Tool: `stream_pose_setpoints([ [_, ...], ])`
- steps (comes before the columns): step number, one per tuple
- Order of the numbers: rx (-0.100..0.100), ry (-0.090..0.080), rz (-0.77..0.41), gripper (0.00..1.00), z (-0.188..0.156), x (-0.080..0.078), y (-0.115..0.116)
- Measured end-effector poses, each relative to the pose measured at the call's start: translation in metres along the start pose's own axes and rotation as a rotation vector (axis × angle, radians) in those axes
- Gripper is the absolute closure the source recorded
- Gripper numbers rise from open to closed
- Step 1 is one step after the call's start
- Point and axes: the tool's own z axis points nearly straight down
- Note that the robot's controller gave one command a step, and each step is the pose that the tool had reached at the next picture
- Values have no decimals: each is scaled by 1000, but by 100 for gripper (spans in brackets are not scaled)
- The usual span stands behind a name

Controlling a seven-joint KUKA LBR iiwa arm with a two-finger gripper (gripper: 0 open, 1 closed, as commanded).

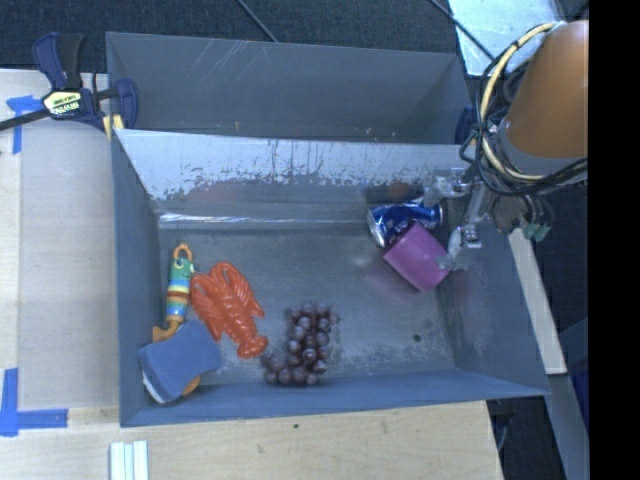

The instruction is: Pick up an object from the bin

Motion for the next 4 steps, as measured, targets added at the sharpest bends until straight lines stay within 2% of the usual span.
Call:
stream_pose_setpoints([
  [1, 1, -8, -4, 0, -5, -2, 0],
  [2, 2, -15, 103, 0, 142, 5, -50],
  [3, 0, -28, 364, 0, 71, 4, -58],
  [4, 1, -13, 336, 0, 135, 13, -20],
])
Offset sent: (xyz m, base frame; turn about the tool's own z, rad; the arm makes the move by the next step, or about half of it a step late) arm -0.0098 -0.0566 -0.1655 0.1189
